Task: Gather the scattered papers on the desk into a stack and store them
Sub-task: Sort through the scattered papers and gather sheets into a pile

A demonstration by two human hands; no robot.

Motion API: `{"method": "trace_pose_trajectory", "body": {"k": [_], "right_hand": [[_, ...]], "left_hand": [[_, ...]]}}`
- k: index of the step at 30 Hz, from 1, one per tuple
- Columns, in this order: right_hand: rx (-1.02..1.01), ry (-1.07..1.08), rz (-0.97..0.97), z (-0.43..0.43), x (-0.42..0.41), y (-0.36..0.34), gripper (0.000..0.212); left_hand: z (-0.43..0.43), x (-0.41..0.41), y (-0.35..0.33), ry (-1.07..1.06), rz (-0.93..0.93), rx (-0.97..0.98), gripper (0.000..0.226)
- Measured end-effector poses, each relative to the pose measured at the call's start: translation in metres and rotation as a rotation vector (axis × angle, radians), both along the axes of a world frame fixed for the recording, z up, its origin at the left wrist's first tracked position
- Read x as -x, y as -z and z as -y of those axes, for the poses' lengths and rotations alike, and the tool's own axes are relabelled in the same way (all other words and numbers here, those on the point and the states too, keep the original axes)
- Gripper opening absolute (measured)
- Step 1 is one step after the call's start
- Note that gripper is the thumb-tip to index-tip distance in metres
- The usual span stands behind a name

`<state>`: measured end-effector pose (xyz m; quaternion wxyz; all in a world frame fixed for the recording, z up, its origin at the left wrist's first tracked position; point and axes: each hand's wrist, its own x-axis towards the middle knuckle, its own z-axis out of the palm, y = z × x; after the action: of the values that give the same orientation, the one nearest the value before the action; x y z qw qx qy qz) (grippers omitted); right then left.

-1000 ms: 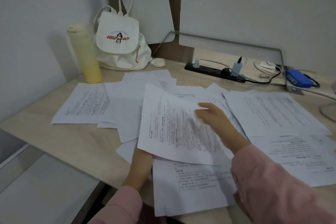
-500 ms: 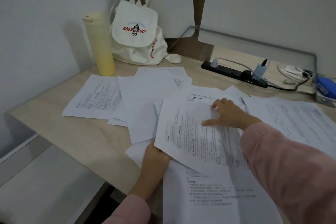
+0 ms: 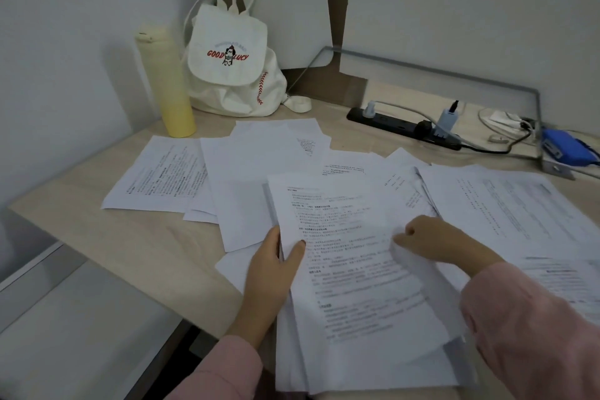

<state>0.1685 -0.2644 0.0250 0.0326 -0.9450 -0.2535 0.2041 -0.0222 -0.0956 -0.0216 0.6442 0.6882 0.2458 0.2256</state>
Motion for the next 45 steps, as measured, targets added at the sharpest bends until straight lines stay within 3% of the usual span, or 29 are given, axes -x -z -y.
{"method": "trace_pose_trajectory", "body": {"k": [4, 7, 10, 14, 17, 19, 23, 28, 34, 39, 45], "right_hand": [[-0.076, 0.081, -0.026, 0.029, 0.027, 0.008, 0.042], [-0.278, 0.163, 0.081, 0.038, 0.044, 0.013, 0.016], [-0.48, 0.318, 0.008, 0.039, 0.049, 0.015, 0.053], [-0.934, 0.521, -0.307, 0.047, 0.05, 0.0, 0.066], [-1.225, 0.378, -0.533, 0.051, 0.06, -0.024, 0.039], [-1.365, 0.284, -0.453, 0.049, 0.065, -0.045, 0.028], [-1.541, 0.192, -0.294, 0.045, 0.072, -0.082, 0.029], [-1.584, 0.144, -0.308, 0.044, 0.079, -0.087, 0.041], [-1.523, 0.254, -0.345, 0.041, 0.089, -0.062, 0.031], [-1.583, 0.193, -0.3, 0.048, 0.089, -0.065, 0.037], [-1.44, 0.292, -0.362, 0.052, 0.101, -0.026, 0.03]], "left_hand": [[-0.003, 0.0, -0.006, 0.059, -0.019, 0.091, 0.058], [0.0, -0.002, -0.015, 0.094, -0.092, 0.166, 0.053], [0.009, 0.0, -0.028, 0.122, -0.102, 0.086, 0.031], [0.015, 0.005, -0.059, 0.093, 0.098, -0.033, 0.032], [0.013, 0.006, -0.085, 0.092, 0.209, -0.126, 0.032], [0.01, 0.006, -0.103, 0.08, 0.259, -0.168, 0.033], [0.003, 0.003, -0.129, 0.073, 0.327, -0.203, 0.04], [-0.002, 0.0, -0.128, 0.066, 0.339, -0.216, 0.038], [0.007, -0.003, -0.106, 0.052, 0.287, -0.128, 0.037], [0.001, -0.001, -0.111, 0.037, 0.348, -0.146, 0.019], [0.016, 0.011, -0.07, 0.093, 0.276, -0.114, 0.035]]}}
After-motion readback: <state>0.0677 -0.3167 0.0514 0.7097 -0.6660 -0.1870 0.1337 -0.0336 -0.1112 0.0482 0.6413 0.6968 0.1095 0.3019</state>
